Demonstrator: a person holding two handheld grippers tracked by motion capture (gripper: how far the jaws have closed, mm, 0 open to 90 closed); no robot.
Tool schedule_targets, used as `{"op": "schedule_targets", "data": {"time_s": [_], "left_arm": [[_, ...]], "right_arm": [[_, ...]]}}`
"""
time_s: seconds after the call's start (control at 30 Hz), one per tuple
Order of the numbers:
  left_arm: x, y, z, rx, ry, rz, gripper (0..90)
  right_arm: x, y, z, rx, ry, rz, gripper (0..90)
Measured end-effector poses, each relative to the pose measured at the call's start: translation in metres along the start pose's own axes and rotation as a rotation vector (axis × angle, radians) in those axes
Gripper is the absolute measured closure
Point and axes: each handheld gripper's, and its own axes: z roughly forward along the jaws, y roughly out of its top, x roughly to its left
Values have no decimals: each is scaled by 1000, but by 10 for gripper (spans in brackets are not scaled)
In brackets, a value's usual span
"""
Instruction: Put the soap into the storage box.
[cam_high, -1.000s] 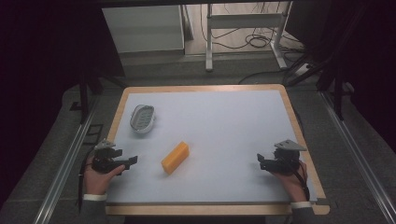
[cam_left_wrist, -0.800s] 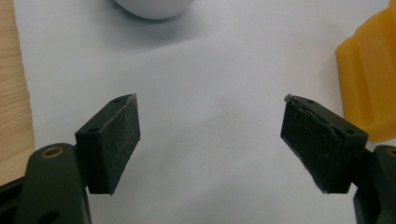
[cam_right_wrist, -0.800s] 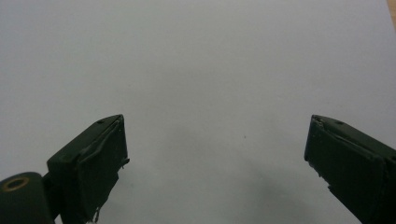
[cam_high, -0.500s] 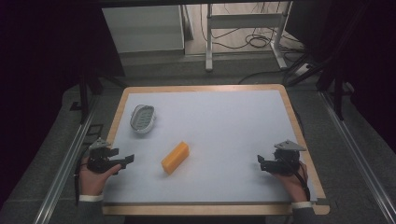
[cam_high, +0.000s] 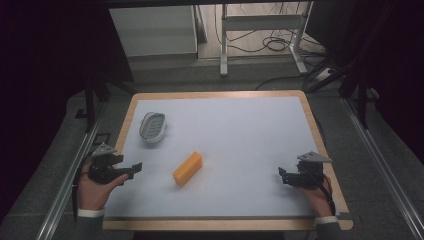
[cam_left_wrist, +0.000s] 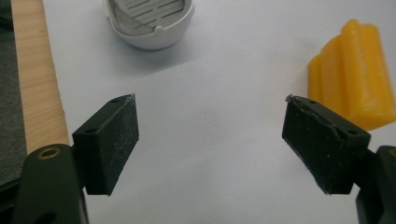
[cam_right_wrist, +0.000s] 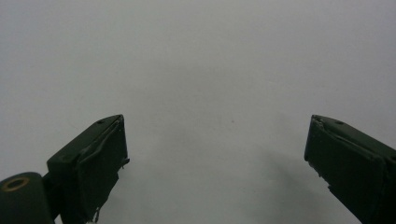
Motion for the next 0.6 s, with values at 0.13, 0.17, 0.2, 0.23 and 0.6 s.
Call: {"op": "schedule_targets", "data": {"time_s": [0.13,0.17,0.2,0.23,0.6], "left_arm": [[-7,7,-7,1,-22,15,189],[-10,11,-9,4,-31,26,189],[-13,15,-11,10,-33,41,189],[-13,15,-11,10,-33,41,189],[-32,37,-7,66,-59,114,206]], "right_arm": [[2,2,-3,-11,0,-3,59],[3,3,-3,-13,1,-4,59],[4,4,-3,-15,1,-10,59],[5,4,-3,-13,1,-11,59],[4,3,-8,-21,-22,1,60]]}}
